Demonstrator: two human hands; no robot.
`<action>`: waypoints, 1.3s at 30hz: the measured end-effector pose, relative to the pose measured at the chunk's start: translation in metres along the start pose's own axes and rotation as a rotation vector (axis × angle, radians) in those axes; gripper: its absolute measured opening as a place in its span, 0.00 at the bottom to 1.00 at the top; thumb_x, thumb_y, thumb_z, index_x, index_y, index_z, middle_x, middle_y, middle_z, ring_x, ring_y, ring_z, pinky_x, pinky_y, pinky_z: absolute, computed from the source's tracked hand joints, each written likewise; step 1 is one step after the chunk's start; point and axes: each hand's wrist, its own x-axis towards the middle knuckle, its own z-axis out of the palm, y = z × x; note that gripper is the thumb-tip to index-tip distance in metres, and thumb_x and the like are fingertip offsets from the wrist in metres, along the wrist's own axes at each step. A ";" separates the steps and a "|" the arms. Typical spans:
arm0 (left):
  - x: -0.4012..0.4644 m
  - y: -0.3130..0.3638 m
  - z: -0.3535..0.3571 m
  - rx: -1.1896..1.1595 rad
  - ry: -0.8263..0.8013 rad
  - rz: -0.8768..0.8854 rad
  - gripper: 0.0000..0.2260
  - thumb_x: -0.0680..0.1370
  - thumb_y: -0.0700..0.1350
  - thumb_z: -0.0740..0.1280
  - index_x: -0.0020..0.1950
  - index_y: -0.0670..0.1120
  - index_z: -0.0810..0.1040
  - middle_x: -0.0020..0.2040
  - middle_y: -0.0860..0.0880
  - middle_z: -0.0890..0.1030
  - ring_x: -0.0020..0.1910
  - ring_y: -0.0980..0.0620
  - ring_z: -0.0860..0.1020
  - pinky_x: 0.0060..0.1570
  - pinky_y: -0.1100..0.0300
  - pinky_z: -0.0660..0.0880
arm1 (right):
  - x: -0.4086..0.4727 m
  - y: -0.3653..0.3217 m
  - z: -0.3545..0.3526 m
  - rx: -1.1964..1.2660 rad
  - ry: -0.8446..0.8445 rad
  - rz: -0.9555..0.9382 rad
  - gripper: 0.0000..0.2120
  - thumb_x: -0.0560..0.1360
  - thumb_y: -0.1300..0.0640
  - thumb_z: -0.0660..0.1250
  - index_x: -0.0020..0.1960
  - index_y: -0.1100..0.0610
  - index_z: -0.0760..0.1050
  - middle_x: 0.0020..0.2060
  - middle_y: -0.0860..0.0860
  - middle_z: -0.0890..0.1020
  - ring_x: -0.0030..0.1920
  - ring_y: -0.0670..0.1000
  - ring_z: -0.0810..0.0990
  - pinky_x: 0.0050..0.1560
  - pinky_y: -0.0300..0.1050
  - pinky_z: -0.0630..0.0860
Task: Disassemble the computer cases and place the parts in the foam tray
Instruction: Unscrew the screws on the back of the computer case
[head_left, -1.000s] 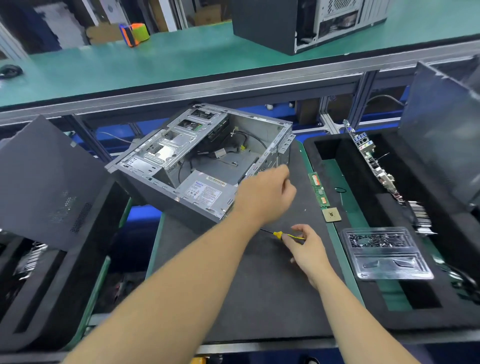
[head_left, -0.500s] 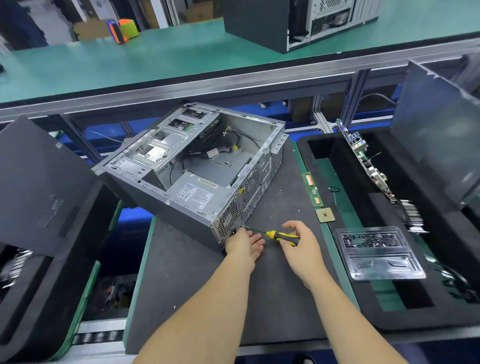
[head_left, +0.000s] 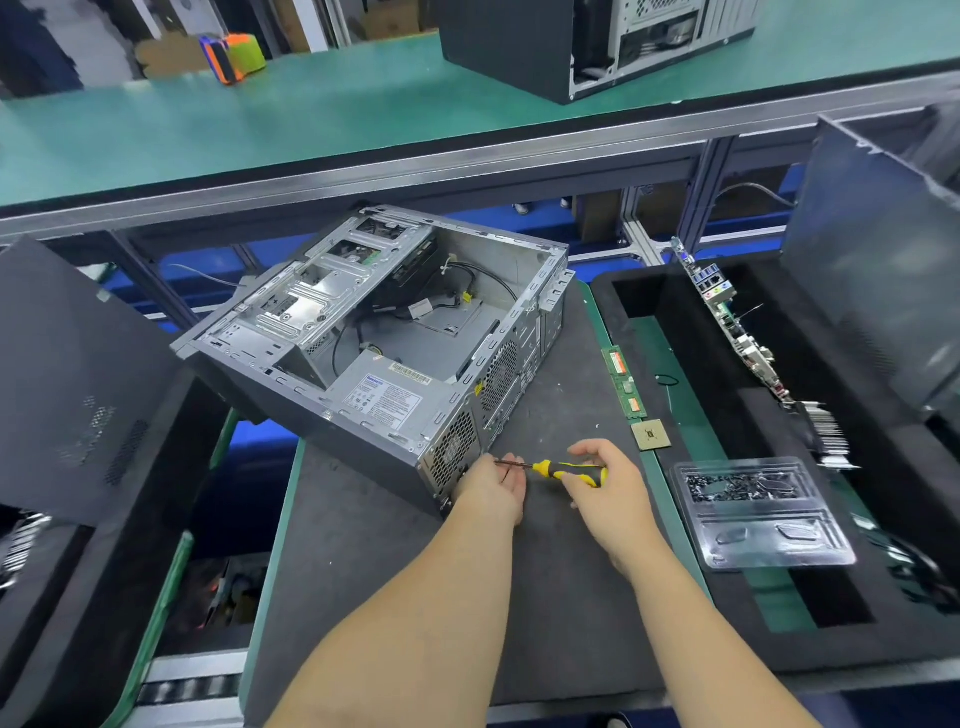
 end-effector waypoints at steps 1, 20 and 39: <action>0.000 0.000 -0.001 -0.053 -0.052 -0.027 0.19 0.87 0.40 0.53 0.76 0.35 0.66 0.75 0.40 0.72 0.74 0.45 0.72 0.70 0.57 0.70 | 0.001 0.000 0.000 0.047 -0.020 0.016 0.14 0.76 0.67 0.69 0.52 0.48 0.76 0.49 0.48 0.79 0.41 0.47 0.80 0.39 0.39 0.79; 0.007 0.000 0.001 -0.152 0.010 -0.022 0.09 0.85 0.41 0.60 0.46 0.40 0.74 0.47 0.44 0.80 0.43 0.50 0.80 0.62 0.57 0.74 | 0.012 0.001 -0.001 -0.003 -0.014 0.084 0.06 0.78 0.55 0.69 0.51 0.47 0.74 0.46 0.51 0.80 0.31 0.48 0.78 0.26 0.37 0.72; 0.002 -0.001 0.001 -0.119 -0.016 -0.031 0.09 0.85 0.41 0.59 0.50 0.39 0.75 0.67 0.41 0.79 0.67 0.45 0.78 0.61 0.57 0.73 | 0.013 0.002 -0.006 -0.005 -0.080 0.153 0.03 0.79 0.53 0.68 0.51 0.48 0.74 0.45 0.51 0.79 0.31 0.49 0.76 0.28 0.39 0.73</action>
